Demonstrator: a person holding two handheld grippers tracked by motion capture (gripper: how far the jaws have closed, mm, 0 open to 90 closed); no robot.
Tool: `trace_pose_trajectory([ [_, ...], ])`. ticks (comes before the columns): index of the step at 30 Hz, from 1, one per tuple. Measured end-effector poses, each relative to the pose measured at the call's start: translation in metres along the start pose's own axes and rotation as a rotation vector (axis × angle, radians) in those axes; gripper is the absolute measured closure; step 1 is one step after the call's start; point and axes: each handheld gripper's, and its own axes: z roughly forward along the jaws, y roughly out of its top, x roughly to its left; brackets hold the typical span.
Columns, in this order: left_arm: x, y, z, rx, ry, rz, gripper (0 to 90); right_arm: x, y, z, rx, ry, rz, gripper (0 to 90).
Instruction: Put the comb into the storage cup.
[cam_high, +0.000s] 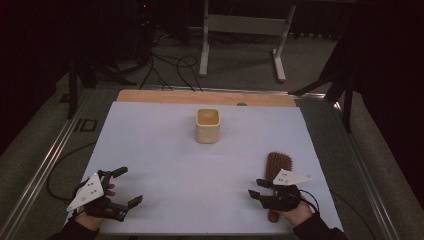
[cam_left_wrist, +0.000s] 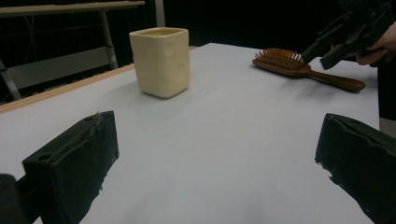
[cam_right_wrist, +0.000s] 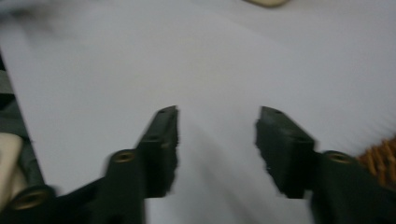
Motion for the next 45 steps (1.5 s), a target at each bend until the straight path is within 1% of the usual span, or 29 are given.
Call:
trace_pose_trajectory([
  [1,0.000,0.000,0.000,0.000,-0.001,0.001,0.0,0.000,-0.001,0.001,0.013,-0.005,0.004,59.0],
  [2,0.000,0.000,0.000,0.001,-0.001,-0.002,0.1,-0.002,-0.003,0.002,0.041,-0.021,-0.008,68.9],
  [3,0.000,0.000,0.000,0.001,-0.001,-0.002,0.0,-0.002,-0.003,0.002,0.041,-0.021,-0.008,68.9],
  [4,0.000,0.000,0.000,0.002,-0.001,-0.002,0.0,-0.002,-0.005,0.002,0.057,-0.029,-0.008,78.3],
  [5,0.000,0.000,0.000,0.002,-0.002,-0.002,0.0,-0.002,-0.006,0.001,0.064,-0.034,-0.010,84.1],
  [6,0.000,0.000,0.000,0.003,-0.001,-0.002,0.0,-0.002,-0.006,0.001,0.064,-0.034,-0.010,84.1],
  [7,0.000,0.000,0.000,0.003,-0.002,-0.002,0.1,-0.003,-0.008,-0.001,0.081,-0.042,-0.021,89.5],
  [8,0.000,0.000,0.000,0.003,-0.002,-0.002,0.1,-0.003,-0.008,-0.001,0.081,-0.042,-0.021,89.5],
  [9,0.000,0.000,0.001,0.005,-0.002,0.000,0.1,-0.003,-0.010,-0.003,0.095,-0.046,-0.033,89.8],
  [12,0.000,0.000,0.001,0.006,-0.002,0.001,0.1,-0.005,-0.014,-0.006,0.123,-0.048,-0.034,90.0],
  [18,0.000,0.000,0.001,0.008,-0.003,0.001,0.1,-0.010,-0.024,-0.008,0.161,-0.050,-0.008,90.0],
  [24,0.000,-0.001,0.001,0.007,-0.005,0.000,0.0,-0.014,-0.031,-0.013,0.187,-0.073,0.006,90.0],
  [27,0.000,0.000,0.001,0.007,-0.006,0.000,0.1,-0.017,-0.034,-0.016,0.181,-0.075,0.014,90.0],
  [30,0.000,-0.001,0.002,0.006,-0.006,-0.001,0.1,-0.018,-0.036,-0.019,0.188,-0.084,0.021,89.9],
  [31,0.000,-0.001,0.002,0.007,-0.005,-0.001,0.1,-0.020,-0.038,-0.022,0.184,-0.087,0.034,90.0],
  [33,0.000,-0.001,0.002,0.007,-0.005,-0.001,0.1,-0.021,-0.039,-0.024,0.183,-0.088,0.036,89.9],
  [34,0.000,-0.001,0.002,0.007,-0.006,-0.001,0.1,-0.023,-0.041,-0.028,0.179,-0.095,0.047,89.9],
  [36,0.000,-0.001,0.002,0.008,-0.006,0.000,0.1,-0.024,-0.042,-0.029,0.179,-0.097,0.046,89.9],
  [40,0.000,-0.001,0.002,0.007,-0.006,-0.002,0.1,-0.030,-0.045,-0.035,0.188,-0.120,0.062,89.9],
  [45,0.000,-0.001,0.002,0.007,-0.006,0.000,0.1,-0.038,-0.049,-0.040,0.184,-0.137,0.084,89.9],
])
